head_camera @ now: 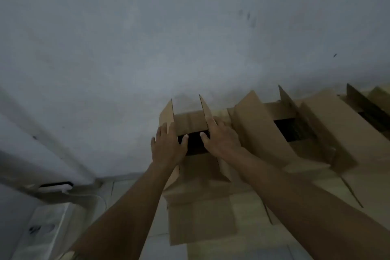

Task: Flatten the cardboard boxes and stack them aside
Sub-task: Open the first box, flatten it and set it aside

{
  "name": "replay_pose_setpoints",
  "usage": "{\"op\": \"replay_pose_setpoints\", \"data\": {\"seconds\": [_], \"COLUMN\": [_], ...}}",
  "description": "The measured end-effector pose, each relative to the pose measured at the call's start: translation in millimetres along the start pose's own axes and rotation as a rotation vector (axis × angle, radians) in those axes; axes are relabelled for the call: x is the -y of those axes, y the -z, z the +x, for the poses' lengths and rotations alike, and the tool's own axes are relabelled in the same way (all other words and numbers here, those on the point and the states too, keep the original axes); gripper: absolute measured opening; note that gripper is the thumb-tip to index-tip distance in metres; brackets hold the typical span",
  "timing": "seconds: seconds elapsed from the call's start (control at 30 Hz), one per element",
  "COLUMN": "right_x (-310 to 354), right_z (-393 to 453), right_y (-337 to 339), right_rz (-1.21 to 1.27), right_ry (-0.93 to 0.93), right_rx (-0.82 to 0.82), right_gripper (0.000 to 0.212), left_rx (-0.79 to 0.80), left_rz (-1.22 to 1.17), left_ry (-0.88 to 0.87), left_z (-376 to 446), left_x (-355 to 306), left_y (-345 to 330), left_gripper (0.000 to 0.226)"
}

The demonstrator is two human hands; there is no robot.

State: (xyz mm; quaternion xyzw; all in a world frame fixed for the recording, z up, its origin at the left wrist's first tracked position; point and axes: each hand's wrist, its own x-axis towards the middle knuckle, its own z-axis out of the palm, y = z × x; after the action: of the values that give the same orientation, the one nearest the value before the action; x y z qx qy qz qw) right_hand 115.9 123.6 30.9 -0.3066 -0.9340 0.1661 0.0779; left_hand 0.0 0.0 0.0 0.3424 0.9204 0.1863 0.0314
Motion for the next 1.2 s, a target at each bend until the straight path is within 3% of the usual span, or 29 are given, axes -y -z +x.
{"op": "replay_pose_setpoints", "data": {"seconds": [0.2, 0.33, 0.53, 0.63, 0.8, 0.97, 1.07, 1.2], "right_x": [-5, -23, -49, -50, -42, -51, -61, -66], "right_z": [2, 5, 1, 6, 22, 33, 38, 43], "right_y": [-3, 12, -7, -25, -55, -65, -64, -61], "right_rz": [0.002, -0.118, -0.372, -0.42, -0.148, 0.036, 0.052, 0.097], "right_ry": [-0.182, -0.25, -0.248, -0.338, -0.456, -0.53, -0.534, -0.537], "right_rx": [0.107, 0.089, 0.157, 0.209, 0.314, 0.27, 0.257, 0.269], "right_gripper": [0.066, 0.072, 0.071, 0.079, 0.082, 0.057, 0.041, 0.032], "left_rx": [0.029, 0.082, 0.132, 0.145, 0.132, 0.064, 0.13, 0.248], "left_rz": [-0.08, -0.145, -0.197, -0.317, -0.601, -0.239, -0.02, 0.131], "left_ry": [-0.011, 0.022, 0.042, 0.05, 0.115, 0.071, 0.219, 0.394], "left_z": [-3, 0, 0, -1, -3, 3, 5, 11], "left_x": [12, 14, 15, 23, 68, 112, 113, 90], "left_y": [-12, -11, -8, 3, 29, 32, 17, -6], "left_gripper": [0.041, 0.025, 0.034, 0.032, 0.053, 0.067, 0.075, 0.103]}}
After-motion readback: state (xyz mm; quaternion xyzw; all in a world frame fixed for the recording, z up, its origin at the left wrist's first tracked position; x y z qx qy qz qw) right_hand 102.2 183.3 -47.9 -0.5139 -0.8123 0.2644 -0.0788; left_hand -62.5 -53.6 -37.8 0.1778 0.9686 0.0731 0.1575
